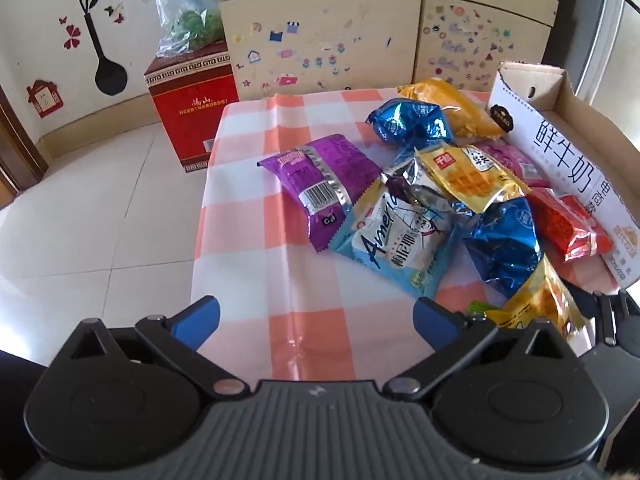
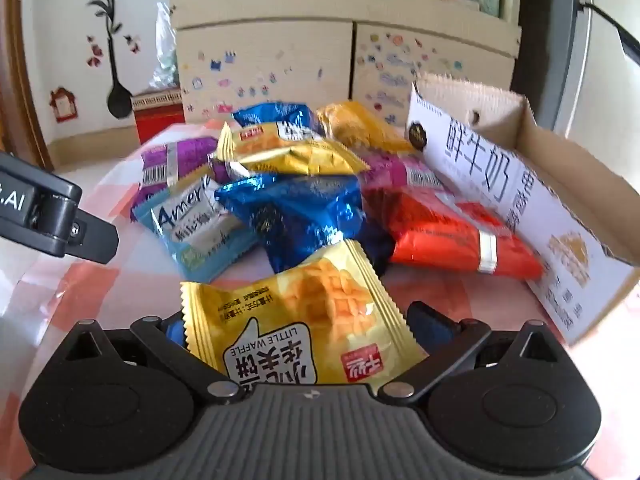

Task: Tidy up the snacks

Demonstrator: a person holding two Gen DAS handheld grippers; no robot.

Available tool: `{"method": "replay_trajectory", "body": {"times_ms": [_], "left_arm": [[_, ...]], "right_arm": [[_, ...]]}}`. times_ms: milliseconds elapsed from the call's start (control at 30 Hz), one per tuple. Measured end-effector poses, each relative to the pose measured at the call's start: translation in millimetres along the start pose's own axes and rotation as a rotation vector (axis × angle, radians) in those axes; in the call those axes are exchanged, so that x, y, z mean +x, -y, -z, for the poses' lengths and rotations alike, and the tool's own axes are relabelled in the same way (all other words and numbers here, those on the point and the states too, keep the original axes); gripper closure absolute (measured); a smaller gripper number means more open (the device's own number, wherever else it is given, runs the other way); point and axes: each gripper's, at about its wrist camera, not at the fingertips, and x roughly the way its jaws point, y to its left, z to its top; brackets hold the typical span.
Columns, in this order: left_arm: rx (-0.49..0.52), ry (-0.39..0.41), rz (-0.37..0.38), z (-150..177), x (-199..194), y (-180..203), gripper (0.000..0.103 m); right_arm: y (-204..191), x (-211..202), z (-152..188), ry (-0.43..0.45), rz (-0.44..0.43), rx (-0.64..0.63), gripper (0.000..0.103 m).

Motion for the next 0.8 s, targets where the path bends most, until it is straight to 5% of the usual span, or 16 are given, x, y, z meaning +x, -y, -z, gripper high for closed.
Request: {"method": "replay_trajectory", "body": {"times_ms": [367, 600, 800], "left_arm": [[0.018, 0.016, -0.001, 6, -13, -1, 0.001], [0.019, 0.037, -0.008, 6, -22, -4, 0.001], [0.032, 0.065, -0.016, 5, -32, -5, 0.001]], "right_arm": [[-18, -23, -26, -0.296, 0.036, 0.059, 0.0], [-16, -50, -38, -0.191, 0.203, 0.046, 0.0], [4, -67, -56, -0.12, 0.232, 0.109, 0.0]]}}
